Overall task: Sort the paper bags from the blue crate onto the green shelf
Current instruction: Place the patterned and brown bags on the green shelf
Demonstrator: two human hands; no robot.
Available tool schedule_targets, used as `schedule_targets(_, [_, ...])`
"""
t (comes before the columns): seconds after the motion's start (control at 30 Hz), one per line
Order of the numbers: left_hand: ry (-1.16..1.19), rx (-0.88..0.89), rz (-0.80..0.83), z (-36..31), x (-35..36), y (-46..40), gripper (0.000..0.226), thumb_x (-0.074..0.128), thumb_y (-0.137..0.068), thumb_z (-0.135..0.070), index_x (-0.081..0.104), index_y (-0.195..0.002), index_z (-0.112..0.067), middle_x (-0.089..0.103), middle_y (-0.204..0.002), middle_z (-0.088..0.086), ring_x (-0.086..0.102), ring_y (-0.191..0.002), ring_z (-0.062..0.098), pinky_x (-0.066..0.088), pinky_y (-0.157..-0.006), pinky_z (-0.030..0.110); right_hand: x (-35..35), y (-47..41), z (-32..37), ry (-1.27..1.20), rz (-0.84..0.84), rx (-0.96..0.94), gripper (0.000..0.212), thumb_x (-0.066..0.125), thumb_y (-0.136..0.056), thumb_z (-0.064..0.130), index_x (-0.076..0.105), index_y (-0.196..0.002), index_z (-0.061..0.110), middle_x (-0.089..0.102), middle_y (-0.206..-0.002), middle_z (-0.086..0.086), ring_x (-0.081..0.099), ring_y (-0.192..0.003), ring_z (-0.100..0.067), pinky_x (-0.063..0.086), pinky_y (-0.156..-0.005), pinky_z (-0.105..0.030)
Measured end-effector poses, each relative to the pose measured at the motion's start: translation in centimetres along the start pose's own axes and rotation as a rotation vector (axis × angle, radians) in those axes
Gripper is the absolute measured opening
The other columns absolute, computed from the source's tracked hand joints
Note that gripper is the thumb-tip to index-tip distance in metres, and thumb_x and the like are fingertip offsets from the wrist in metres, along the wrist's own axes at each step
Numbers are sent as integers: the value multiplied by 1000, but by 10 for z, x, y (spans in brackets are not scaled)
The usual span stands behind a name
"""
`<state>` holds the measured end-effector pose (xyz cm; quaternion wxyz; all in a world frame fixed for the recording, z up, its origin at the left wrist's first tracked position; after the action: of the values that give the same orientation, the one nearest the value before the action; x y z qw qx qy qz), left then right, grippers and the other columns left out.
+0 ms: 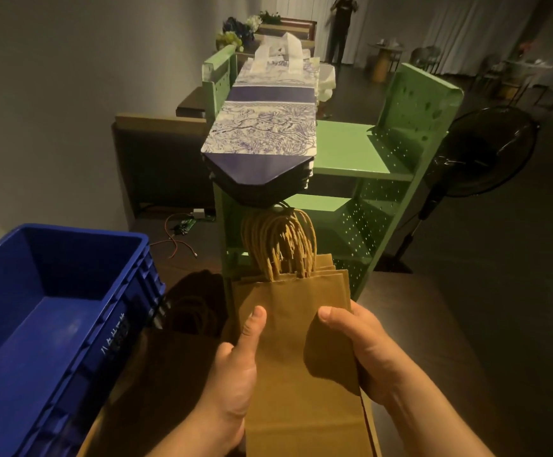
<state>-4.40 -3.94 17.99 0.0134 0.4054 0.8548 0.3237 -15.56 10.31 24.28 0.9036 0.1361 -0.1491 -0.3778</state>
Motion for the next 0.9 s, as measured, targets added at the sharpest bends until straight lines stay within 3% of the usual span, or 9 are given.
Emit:
schedule_targets(0.17, [-40, 34, 113, -8, 12, 10, 123, 77, -34, -94, 73, -114, -2, 76, -108, 23, 74, -101, 40, 54, -100, 59, -8, -1, -7, -52, -18, -23, 107, 95, -22, 67, 67, -118, 28, 76, -106, -9, 72, -99, -35, 61, -72, -40])
schedule_targets(0.27, [-139, 57, 172, -13, 16, 16, 136, 72, -37, -98, 66, -110, 16, 66, -108, 39, 69, -103, 51, 52, -101, 61, -13, 2, -11, -62, -28, -33, 117, 93, -19, 69, 62, -123, 26, 77, -106, -7, 73, -99, -33, 61, -72, -40])
schedule_targets(0.4, [-237, 112, 206, -16, 20, 14, 139, 67, -39, -101, 63, -105, 21, 64, -107, 41, 67, -100, 54, 54, -97, 59, -20, 0, -23, -111, -60, -6, 123, 94, -19, 68, 60, -127, 21, 74, -113, -15, 69, -107, -41, 61, -75, -45])
schedule_targets(0.57, [-265, 150, 216, -26, 25, 1, 124, 69, -49, -97, 69, -109, 12, 68, -109, 36, 69, -103, 51, 52, -100, 62, -23, -11, -24, -136, -105, -44, 116, 93, -33, 69, 57, -134, 25, 70, -124, -13, 65, -115, -42, 58, -90, -53])
schedule_targets(0.63, [-291, 152, 229, -35, 29, -3, 113, 67, -52, -96, 75, -108, 2, 75, -107, 24, 73, -102, 40, 52, -103, 58, -24, -18, -20, -143, -107, -77, 110, 92, -40, 68, 56, -136, 26, 70, -126, -13, 66, -116, -40, 55, -96, -56])
schedule_targets(0.73, [-233, 76, 248, -47, 37, -12, 106, 72, -54, -93, 69, -129, -18, 68, -135, 12, 66, -122, 31, 45, -113, 52, -25, -30, -13, -153, -146, -87, 106, 91, -45, 66, 57, -136, 25, 70, -127, -14, 63, -120, -42, 47, -104, -65])
schedule_targets(0.83, [-122, 21, 331, -67, 51, -14, 63, 51, -89, -71, 69, -123, -21, 77, -116, 12, 75, -101, 29, 60, -91, 42, -26, -43, -1, -152, -182, -78, 95, 90, -51, 65, 65, -131, 19, 70, -126, -16, 62, -122, -43, 43, -108, -66])
schedule_targets(0.9, [-97, -9, 353, -76, 61, -15, 53, 37, -99, -65, 64, -123, -26, 76, -111, 13, 74, -96, 30, 61, -81, 39, -25, -49, 10, -126, -197, -59, 87, 88, -54, 66, 70, -125, 19, 72, -123, -15, 63, -121, -41, 44, -110, -61])
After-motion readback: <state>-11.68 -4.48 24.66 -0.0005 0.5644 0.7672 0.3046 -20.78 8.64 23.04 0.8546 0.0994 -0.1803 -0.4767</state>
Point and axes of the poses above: each hand's wrist, its own y-axis away from the middle knuckle, its own x-axis out of the palm, z = x × y, the point moved 3 cm from there along -y, towards the middle knuckle
